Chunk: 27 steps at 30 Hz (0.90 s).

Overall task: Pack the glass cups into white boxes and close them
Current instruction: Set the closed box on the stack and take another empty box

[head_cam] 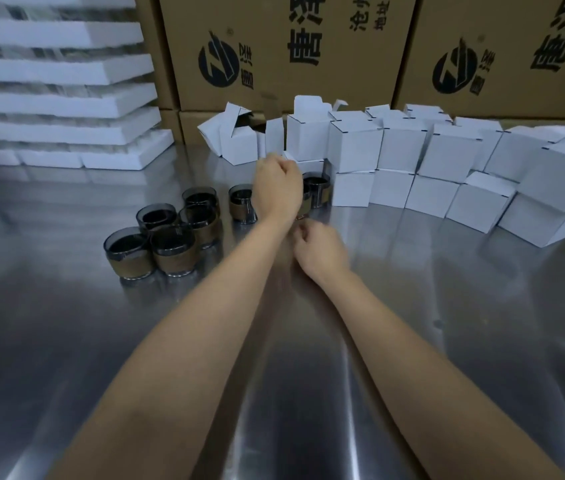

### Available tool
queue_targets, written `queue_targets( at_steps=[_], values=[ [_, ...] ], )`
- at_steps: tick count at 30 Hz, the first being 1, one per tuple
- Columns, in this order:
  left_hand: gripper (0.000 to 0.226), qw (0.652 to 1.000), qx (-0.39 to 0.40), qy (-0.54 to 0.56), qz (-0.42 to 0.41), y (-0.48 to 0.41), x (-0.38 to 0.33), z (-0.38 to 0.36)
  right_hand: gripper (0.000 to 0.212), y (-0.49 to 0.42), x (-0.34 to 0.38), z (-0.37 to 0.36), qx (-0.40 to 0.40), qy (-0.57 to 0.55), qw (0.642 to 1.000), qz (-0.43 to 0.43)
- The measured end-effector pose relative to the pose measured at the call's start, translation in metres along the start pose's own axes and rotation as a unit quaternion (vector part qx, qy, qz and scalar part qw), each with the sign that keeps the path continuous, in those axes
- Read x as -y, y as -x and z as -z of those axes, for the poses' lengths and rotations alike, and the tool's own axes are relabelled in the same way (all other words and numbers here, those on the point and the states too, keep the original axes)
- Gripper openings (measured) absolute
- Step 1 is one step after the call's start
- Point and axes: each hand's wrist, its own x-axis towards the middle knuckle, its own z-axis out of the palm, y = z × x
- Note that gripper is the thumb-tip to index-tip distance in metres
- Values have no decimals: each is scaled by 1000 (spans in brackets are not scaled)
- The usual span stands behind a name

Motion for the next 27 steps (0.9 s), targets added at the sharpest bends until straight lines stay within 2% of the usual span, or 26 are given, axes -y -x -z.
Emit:
queue_targets(
  at_steps=[2, 5, 11, 17, 27],
  values=[
    [23, 999, -2, -34, -5, -31, 2, -3, 14, -12, 4, -9, 2, 104, 994, 31],
    [26, 995, 23, -93, -17, -70, 11, -11, 10, -33, 5, -19, -4, 162, 986, 46],
    [22, 977, 88, -194, -29, -139, 34, -28, 15, -66, 6, -34, -10, 168, 983, 80],
    [26, 977, 81, -197, 18, -196, 55, -59, 17, -71, -1, -41, -9, 165, 980, 112],
    [24, 979, 57, -195, 37, -251, 74, -100, 16, -74, -5, -48, -11, 133, 982, 132]
  ],
)
